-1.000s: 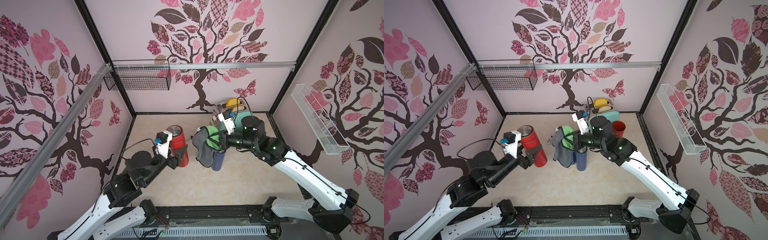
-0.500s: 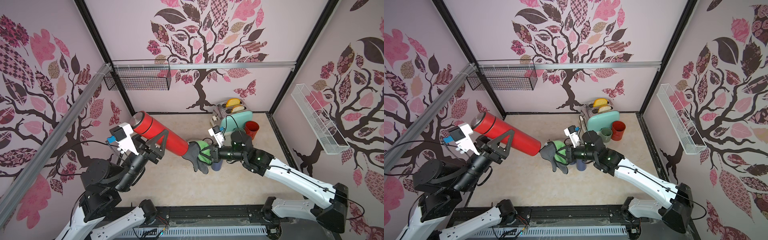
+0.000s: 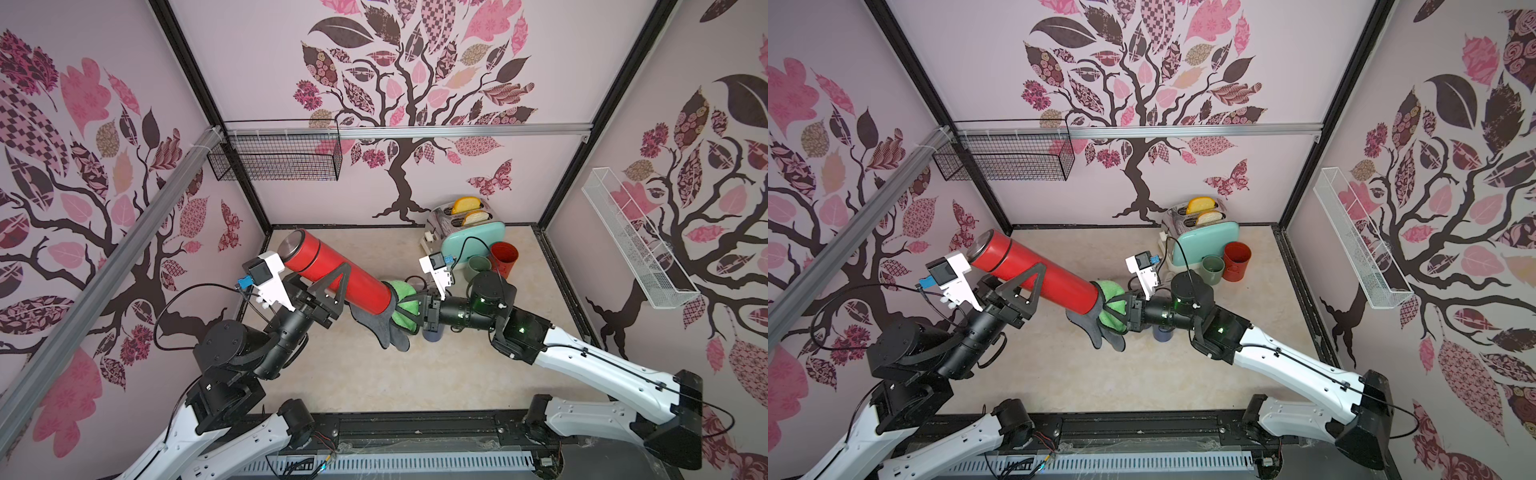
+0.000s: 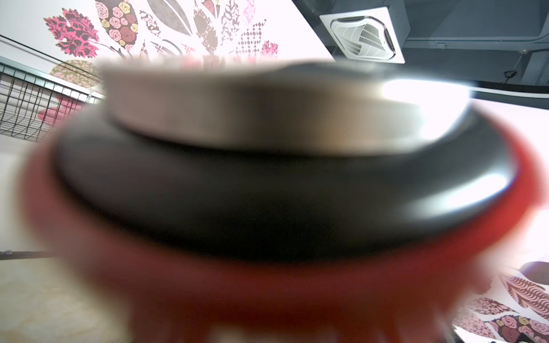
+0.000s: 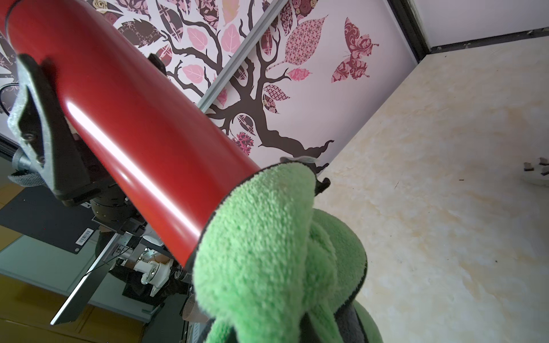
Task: Wipe the surface of the thermos
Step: Wipe the dirt from the surface of the thermos.
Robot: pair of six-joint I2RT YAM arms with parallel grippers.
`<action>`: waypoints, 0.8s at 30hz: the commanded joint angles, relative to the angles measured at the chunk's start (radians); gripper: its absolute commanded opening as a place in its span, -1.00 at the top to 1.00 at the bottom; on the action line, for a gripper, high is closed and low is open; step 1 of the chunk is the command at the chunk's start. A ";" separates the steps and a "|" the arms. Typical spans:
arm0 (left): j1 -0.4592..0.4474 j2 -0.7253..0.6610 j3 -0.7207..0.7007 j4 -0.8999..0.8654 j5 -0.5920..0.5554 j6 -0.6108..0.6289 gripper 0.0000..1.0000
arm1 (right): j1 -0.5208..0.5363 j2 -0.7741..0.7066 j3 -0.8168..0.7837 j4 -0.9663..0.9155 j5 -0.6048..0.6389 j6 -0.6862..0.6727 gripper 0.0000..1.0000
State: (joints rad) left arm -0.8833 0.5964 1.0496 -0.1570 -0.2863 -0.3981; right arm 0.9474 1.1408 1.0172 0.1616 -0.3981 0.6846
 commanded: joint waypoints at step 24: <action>0.001 -0.027 0.012 0.031 0.044 -0.008 1.00 | 0.128 0.025 0.141 -0.018 0.061 -0.086 1.00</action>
State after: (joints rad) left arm -0.8833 0.5758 1.0508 -0.1520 -0.2646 -0.3992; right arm 1.0557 1.1893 1.1004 0.0868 -0.3294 0.6121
